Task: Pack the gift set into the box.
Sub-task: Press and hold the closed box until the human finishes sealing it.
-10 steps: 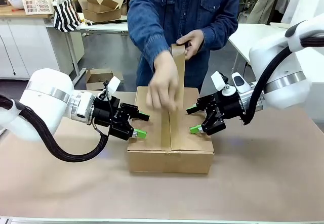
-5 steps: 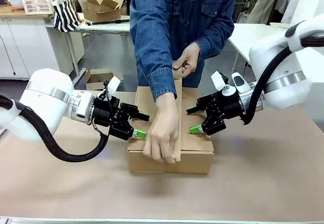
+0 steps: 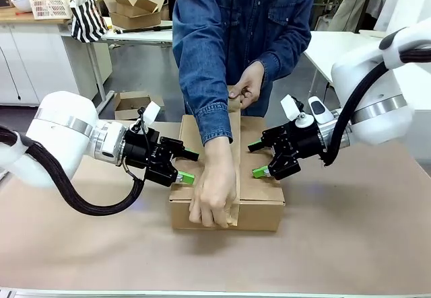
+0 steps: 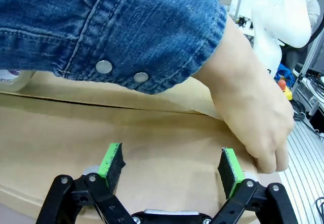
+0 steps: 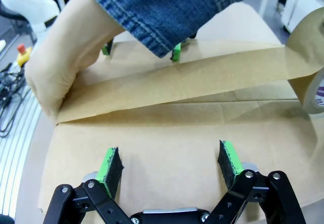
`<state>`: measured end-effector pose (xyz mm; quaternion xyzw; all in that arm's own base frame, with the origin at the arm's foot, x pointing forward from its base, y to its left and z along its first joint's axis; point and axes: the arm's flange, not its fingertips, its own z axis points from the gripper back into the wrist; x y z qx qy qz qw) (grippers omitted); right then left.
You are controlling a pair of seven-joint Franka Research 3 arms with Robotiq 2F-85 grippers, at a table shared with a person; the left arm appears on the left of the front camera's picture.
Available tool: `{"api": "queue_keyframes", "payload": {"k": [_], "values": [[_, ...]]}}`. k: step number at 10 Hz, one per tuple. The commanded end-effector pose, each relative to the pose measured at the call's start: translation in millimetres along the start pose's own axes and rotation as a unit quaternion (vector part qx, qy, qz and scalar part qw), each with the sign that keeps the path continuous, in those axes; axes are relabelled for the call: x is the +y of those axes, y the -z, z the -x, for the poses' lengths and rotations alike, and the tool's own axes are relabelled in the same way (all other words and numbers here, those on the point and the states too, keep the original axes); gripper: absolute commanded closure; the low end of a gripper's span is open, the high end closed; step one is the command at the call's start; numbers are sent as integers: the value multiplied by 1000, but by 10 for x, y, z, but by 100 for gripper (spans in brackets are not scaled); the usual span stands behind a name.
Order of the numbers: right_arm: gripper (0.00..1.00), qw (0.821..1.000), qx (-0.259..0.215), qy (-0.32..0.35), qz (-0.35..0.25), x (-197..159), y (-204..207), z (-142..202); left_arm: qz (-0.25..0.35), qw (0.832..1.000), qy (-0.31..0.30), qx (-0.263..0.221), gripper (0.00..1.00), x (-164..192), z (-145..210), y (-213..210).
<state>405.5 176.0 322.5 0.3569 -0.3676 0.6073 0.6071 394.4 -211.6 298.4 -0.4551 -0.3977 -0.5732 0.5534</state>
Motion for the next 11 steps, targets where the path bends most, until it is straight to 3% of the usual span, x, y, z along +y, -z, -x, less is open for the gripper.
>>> {"api": "queue_keyframes", "payload": {"k": [1,11], "values": [[0,1000,3,-5,2,13,-3,23,0,1000,2,0,0,-9,7,10],[0,1000,3,-5,2,13,-3,23,0,1000,2,0,0,-9,7,10]]}}
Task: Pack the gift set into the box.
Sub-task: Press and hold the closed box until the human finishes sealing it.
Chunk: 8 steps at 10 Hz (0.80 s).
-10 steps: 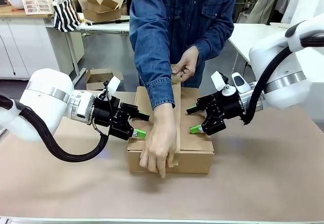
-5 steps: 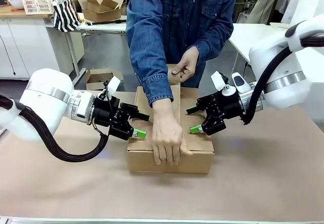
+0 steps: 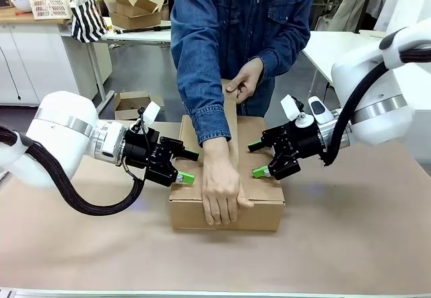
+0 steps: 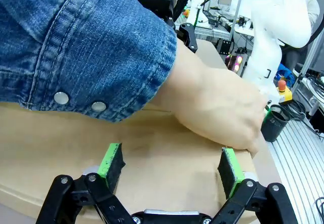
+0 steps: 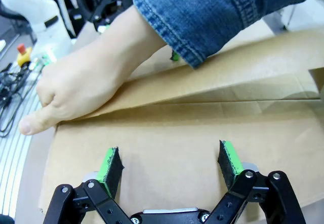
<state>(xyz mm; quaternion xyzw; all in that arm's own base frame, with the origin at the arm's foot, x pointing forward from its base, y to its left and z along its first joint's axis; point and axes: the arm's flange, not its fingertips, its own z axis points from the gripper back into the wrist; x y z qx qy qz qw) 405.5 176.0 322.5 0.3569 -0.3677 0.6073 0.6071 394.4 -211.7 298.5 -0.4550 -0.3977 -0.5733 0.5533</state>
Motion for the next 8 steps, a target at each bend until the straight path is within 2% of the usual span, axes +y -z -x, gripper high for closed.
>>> {"api": "queue_keyframes", "payload": {"k": [1,8], "values": [[0,1000,3,-5,2,13,-3,23,0,1000,2,0,0,-10,8,10],[0,1000,3,-5,2,13,-3,23,0,1000,2,0,0,-10,8,10]]}}
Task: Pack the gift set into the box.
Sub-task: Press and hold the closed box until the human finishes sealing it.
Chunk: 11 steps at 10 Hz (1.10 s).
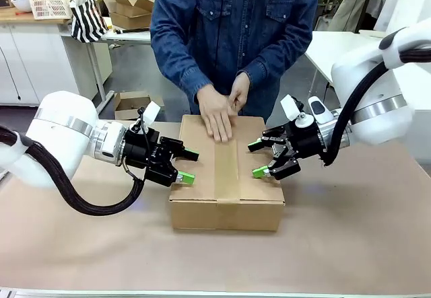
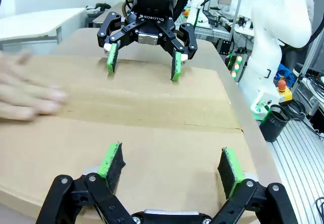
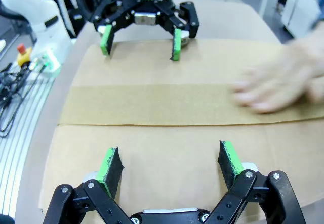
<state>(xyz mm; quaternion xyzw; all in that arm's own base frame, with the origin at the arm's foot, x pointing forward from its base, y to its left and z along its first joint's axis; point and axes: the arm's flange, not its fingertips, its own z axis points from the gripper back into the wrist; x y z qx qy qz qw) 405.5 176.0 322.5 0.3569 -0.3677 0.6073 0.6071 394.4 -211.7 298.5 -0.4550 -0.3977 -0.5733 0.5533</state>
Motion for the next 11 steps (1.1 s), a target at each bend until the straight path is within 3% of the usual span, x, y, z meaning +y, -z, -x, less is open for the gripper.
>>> {"api": "queue_keyframes", "payload": {"k": [1,11], "values": [[0,1000,3,-5,2,13,-3,23,0,1000,2,0,0,-10,8,9],[0,1000,3,-5,2,13,-3,23,0,1000,2,0,0,-10,8,9]]}}
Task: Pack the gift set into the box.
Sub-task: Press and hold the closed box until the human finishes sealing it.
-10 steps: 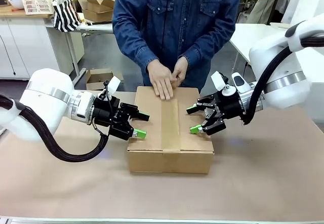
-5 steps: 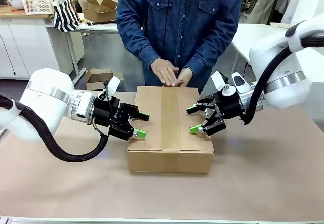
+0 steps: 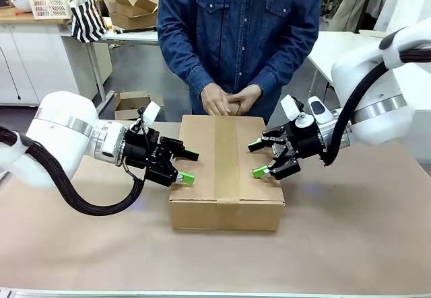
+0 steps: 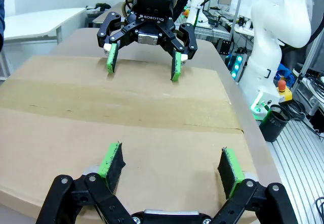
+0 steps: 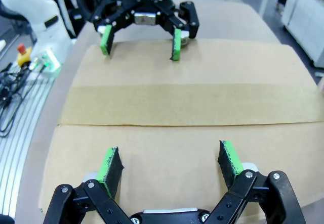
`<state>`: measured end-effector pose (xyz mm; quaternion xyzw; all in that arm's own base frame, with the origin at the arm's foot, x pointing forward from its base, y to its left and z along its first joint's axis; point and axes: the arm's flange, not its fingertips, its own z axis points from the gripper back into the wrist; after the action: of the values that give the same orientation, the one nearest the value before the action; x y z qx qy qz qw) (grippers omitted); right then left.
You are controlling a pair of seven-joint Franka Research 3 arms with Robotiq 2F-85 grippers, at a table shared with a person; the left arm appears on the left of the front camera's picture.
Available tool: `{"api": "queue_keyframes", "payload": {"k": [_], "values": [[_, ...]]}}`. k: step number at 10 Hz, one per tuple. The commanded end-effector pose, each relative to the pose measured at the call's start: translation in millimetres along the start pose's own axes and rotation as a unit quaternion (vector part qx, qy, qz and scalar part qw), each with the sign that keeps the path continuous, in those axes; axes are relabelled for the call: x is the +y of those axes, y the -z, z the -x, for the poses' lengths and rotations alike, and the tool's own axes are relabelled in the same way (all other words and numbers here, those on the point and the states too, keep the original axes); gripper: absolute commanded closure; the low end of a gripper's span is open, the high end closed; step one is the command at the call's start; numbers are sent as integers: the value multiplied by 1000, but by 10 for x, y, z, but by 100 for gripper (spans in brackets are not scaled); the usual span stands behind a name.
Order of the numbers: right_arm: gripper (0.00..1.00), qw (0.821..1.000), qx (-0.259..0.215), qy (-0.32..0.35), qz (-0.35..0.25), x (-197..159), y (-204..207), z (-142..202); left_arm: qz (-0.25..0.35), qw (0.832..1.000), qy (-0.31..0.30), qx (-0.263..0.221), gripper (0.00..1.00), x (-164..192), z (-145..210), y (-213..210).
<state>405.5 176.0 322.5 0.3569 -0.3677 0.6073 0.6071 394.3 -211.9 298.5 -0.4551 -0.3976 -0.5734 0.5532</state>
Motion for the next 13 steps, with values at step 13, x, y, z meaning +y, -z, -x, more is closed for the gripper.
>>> {"api": "queue_keyframes", "payload": {"k": [13], "values": [[0,1000,3,-5,2,13,-3,23,0,1000,2,0,0,-9,9,8]]}}
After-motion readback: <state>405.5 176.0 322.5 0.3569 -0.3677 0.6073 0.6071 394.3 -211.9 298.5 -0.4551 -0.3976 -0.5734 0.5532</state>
